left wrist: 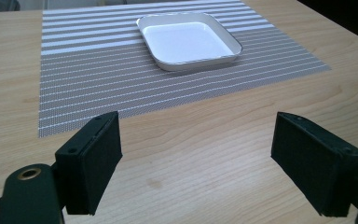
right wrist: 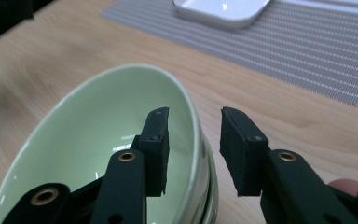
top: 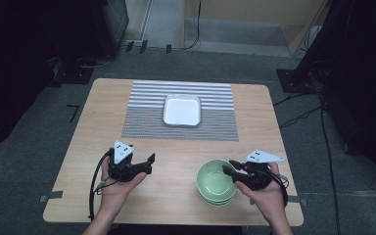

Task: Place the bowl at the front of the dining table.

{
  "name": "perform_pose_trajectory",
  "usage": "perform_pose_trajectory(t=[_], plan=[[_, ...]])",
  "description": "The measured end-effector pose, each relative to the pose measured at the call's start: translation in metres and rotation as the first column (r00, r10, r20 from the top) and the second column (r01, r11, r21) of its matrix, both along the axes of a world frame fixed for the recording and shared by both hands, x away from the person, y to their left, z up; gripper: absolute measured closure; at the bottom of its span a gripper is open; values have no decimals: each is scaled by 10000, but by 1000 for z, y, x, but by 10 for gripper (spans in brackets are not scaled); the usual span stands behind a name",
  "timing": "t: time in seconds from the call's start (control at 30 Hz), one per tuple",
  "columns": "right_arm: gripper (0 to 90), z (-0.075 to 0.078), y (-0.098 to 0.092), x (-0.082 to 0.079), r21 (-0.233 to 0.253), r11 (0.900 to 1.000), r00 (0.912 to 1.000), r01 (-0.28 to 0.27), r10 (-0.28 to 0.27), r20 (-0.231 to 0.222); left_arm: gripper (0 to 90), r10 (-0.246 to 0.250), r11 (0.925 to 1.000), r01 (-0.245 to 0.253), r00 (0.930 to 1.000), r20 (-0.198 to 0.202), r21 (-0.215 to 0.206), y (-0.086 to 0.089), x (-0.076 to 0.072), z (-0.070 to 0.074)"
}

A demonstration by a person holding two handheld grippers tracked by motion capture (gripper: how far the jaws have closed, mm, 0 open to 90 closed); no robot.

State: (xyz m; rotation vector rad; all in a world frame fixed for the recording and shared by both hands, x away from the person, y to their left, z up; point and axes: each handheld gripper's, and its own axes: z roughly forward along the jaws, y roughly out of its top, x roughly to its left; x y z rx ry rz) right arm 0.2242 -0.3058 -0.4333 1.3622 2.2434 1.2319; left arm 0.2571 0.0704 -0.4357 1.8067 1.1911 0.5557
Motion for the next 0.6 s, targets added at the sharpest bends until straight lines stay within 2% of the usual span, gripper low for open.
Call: perform_pose_trajectory(t=[0.07,0.13,0.2,0.3,0.47,0.5,0.6], plan=[[631,2,4,-2,-309,9995,10000,-59,57,-74,159,-58,10000,58,10000,17,-2,-2,-1,1],[694,2,8,-3,-507,9987,10000,-3,5,36,159,-101,9999,101,9999,22,6,-3,-2,1],[794,0,9,-3,-882,9959,9996,214,-195,221,159,-137,9999,136,9999,49,20,-4,-3,2],[832,-2,5,-3,-840,9964,9993,93,-61,377,159,-146,9999,146,9999,75,4,-4,-3,3],[832,2,6,-6,-1003,9947,9906,-210,343,1325,159,-160,9999,160,9998,79,-13,-4,-3,3],[833,3,7,-8,-1115,9936,9877,-188,357,1522,159,-160,9999,160,9998,72,-36,-4,-4,3],[834,7,6,-10,-982,9952,9805,-37,229,1950,159,-216,9996,218,9997,80,-183,-4,-4,5]])
